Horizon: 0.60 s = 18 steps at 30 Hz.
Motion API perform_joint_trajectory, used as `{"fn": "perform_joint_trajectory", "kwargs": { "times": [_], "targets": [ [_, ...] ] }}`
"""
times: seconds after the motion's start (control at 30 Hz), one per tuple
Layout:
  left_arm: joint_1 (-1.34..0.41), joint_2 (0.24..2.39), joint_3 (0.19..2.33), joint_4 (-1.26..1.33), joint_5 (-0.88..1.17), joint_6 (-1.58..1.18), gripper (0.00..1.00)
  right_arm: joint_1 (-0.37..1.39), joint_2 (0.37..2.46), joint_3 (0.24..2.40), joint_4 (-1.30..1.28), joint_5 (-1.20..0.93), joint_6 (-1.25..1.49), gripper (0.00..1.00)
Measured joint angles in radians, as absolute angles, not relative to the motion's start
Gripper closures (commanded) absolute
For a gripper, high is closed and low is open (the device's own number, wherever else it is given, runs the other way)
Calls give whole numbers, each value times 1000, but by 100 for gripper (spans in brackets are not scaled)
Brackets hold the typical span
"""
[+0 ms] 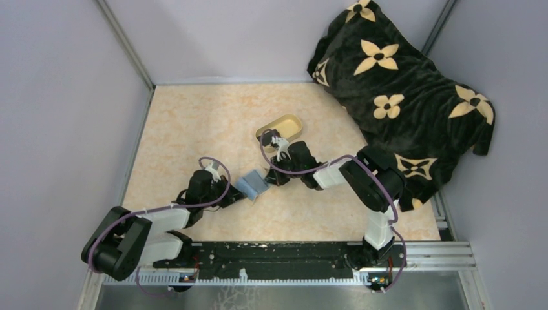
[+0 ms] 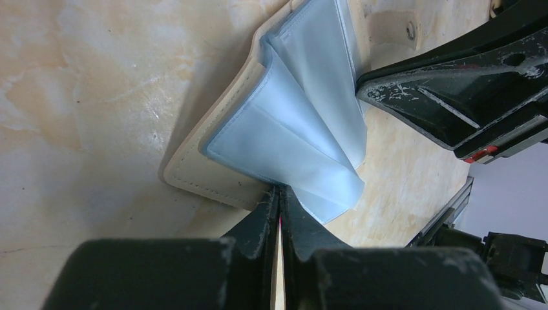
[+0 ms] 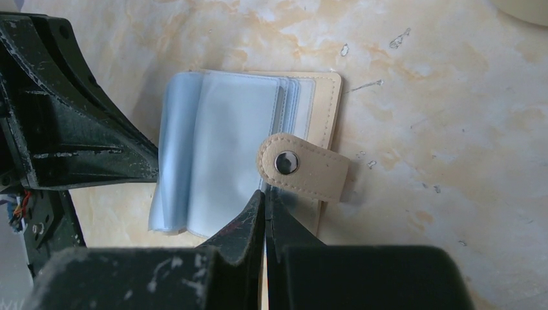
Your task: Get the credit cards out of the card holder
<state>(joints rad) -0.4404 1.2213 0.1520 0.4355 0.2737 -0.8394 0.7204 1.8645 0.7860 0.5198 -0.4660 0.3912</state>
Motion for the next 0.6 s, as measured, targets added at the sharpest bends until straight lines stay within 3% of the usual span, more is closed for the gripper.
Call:
{"fn": "perform_joint_trajectory", "kwargs": {
  "times": [0.6],
  "targets": [
    [-440, 1222, 148, 444, 278, -835, 91, 757, 1864, 808, 471, -509, 397, 100]
  ]
}}
